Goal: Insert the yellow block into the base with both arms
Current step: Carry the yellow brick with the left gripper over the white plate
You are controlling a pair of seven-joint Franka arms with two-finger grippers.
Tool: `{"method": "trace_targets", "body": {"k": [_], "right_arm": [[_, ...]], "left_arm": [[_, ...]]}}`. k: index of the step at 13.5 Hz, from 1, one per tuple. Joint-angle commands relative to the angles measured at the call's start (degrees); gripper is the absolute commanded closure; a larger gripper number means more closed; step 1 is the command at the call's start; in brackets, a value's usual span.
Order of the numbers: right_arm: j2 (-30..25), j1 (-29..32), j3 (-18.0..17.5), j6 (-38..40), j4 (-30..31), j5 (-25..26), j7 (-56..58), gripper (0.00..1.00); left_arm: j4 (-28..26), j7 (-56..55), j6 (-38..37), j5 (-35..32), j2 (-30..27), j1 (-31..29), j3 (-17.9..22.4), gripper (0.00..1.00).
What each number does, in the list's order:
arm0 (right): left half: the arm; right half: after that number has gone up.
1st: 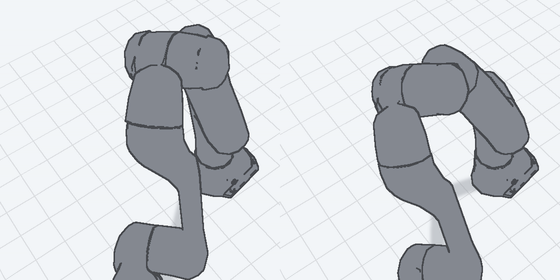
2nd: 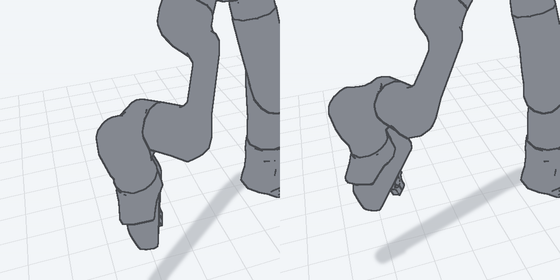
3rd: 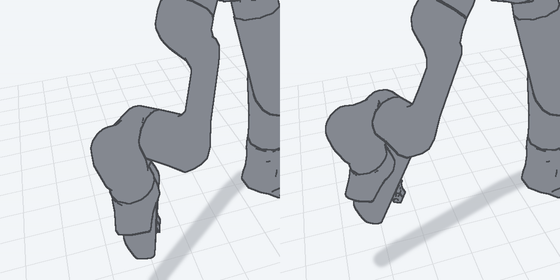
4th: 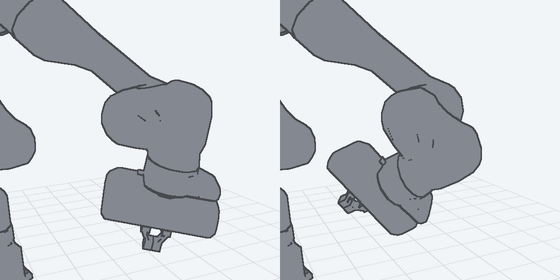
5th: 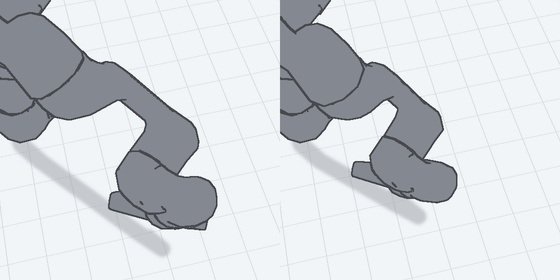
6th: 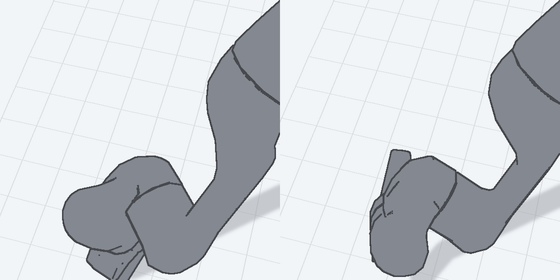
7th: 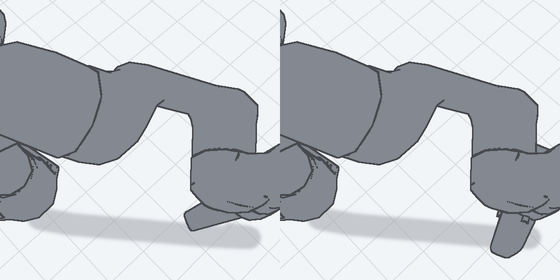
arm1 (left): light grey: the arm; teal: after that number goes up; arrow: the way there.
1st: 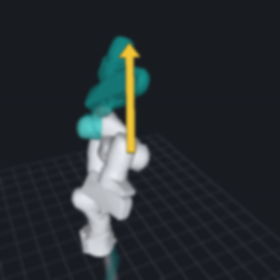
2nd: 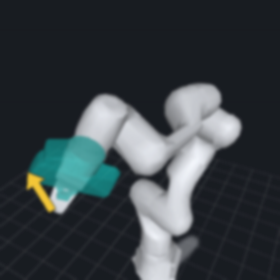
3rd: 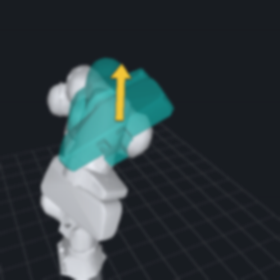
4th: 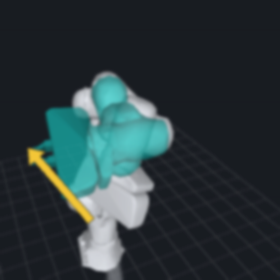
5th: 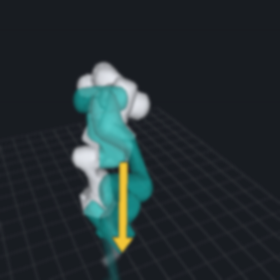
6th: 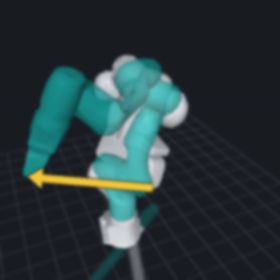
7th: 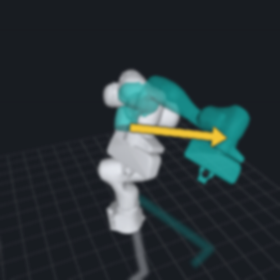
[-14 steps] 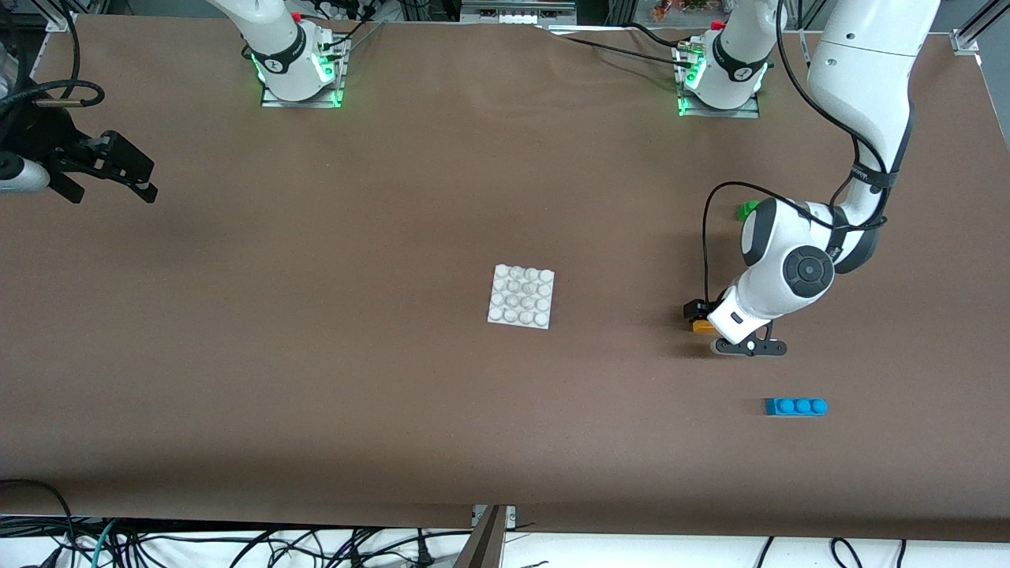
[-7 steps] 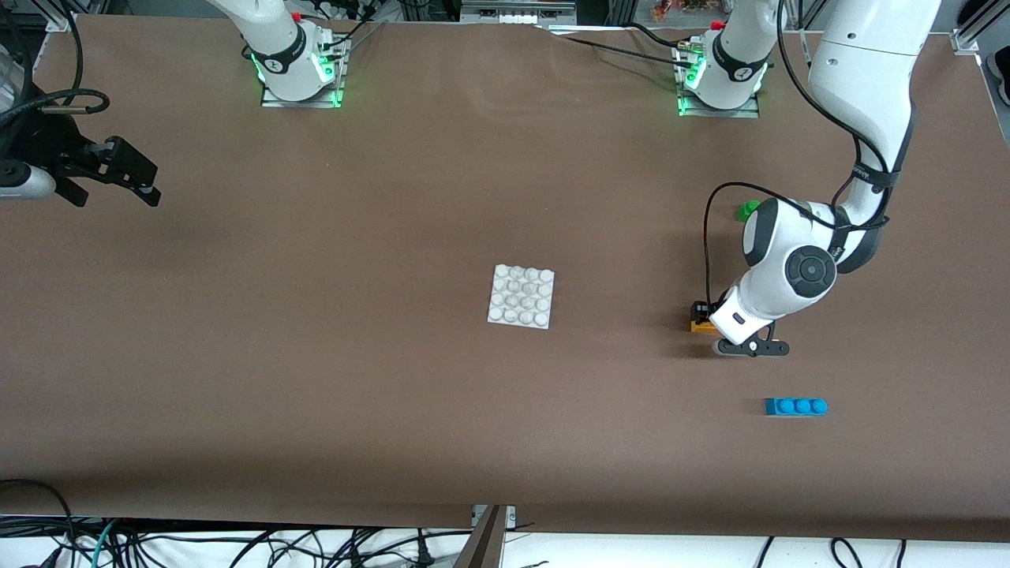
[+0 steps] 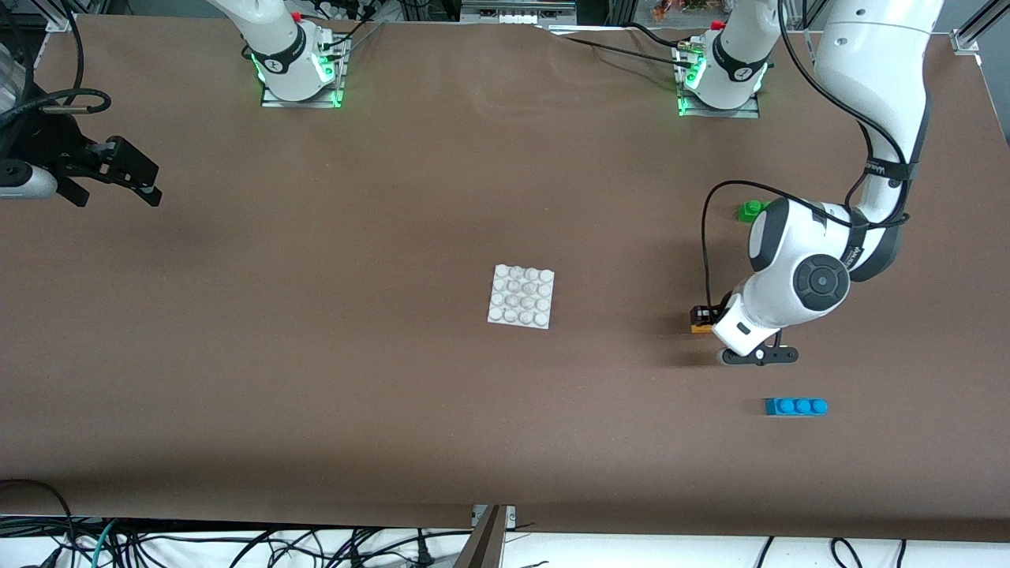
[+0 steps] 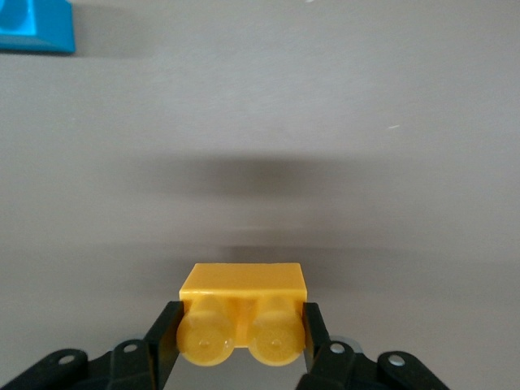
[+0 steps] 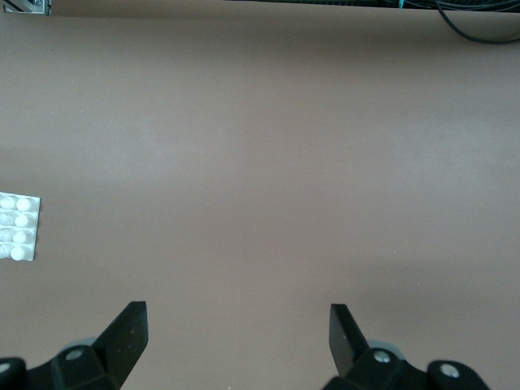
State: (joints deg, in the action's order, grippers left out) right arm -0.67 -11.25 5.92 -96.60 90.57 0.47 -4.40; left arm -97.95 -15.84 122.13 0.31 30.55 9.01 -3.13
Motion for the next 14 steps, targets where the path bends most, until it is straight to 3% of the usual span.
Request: {"method": "trace_targets", "body": {"k": [1, 6, 9, 12, 14], "right_arm": [[0.4, 0.2, -0.5, 0.5, -1.2, 0.1, 0.0, 0.01], [0.8, 0.4, -0.3, 0.6, -1.2, -0.1, 0.4, 0.01], [0.8, 0.4, -0.3, 0.6, -1.2, -0.1, 0.4, 0.01], [0.8, 0.4, -0.3, 0.6, -1.2, -0.1, 0.4, 0.01], [0.8, 0.4, -0.3, 0.6, -1.2, -0.2, 0.4, 0.01]], "left_arm": [[3.5, -5.7, -4.5, 2.0, -0.8, 6.3, 0.5, 0.72], [6.2, -13.7, -4.4, 7.8, 0.1, 18.0, 0.5, 0.72], [9.2, -15.8, -3.6, 9.9, 4.7, 24.2, 0.6, 0.72], [14.7, -17.4, -2.9, 9.9, 9.9, 26.3, 0.6, 0.72], [15.0, -17.5, -1.1, 9.9, 10.4, 27.2, 0.5, 0.72]]}}
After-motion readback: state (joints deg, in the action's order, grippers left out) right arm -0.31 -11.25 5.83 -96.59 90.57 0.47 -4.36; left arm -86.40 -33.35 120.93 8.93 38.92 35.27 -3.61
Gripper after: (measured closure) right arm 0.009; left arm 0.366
